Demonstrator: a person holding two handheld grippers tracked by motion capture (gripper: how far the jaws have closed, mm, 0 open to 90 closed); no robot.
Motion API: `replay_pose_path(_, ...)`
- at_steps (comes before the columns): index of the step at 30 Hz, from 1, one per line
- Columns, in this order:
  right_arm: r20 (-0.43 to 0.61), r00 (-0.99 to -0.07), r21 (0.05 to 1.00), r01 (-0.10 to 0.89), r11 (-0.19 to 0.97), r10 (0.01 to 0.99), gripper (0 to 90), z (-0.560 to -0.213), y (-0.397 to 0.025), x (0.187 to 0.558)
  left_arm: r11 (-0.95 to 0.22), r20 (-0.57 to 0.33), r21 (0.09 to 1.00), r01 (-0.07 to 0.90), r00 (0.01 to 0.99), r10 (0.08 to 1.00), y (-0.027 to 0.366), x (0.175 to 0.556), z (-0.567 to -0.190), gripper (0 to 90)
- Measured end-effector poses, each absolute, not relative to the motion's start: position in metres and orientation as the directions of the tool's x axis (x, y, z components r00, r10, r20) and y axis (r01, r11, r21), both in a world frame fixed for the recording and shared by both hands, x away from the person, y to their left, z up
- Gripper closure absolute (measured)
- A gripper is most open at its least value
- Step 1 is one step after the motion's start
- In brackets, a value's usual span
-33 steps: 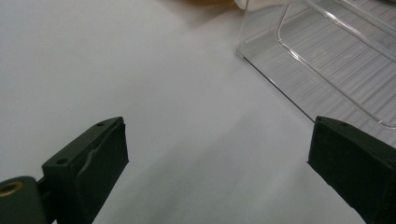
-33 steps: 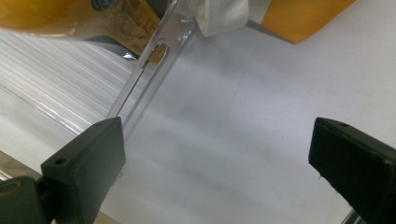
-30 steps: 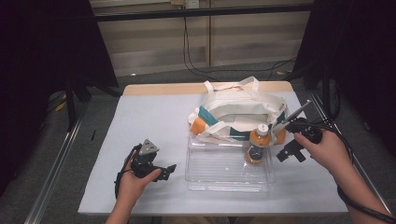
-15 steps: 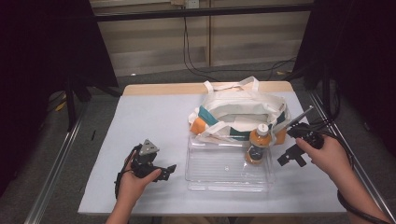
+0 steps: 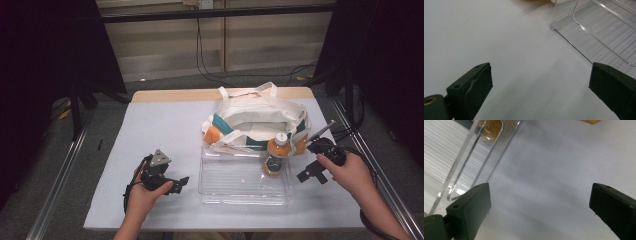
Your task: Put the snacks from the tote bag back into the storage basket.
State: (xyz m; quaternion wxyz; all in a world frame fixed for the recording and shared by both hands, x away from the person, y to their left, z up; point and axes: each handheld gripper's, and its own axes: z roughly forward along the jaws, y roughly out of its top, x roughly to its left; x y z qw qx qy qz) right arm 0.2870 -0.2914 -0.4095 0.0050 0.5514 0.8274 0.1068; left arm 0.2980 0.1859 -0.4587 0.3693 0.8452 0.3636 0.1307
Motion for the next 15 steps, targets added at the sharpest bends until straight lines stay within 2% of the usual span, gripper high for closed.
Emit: replay_pose_path(15,0.122,-0.389,0.203,0.91,0.36,0.913,4.1,-0.4186,-0.2964,0.2799,-0.467,-0.05,0.717,0.518,0.707,0.706,0.185,0.2981,-0.46,4.5)
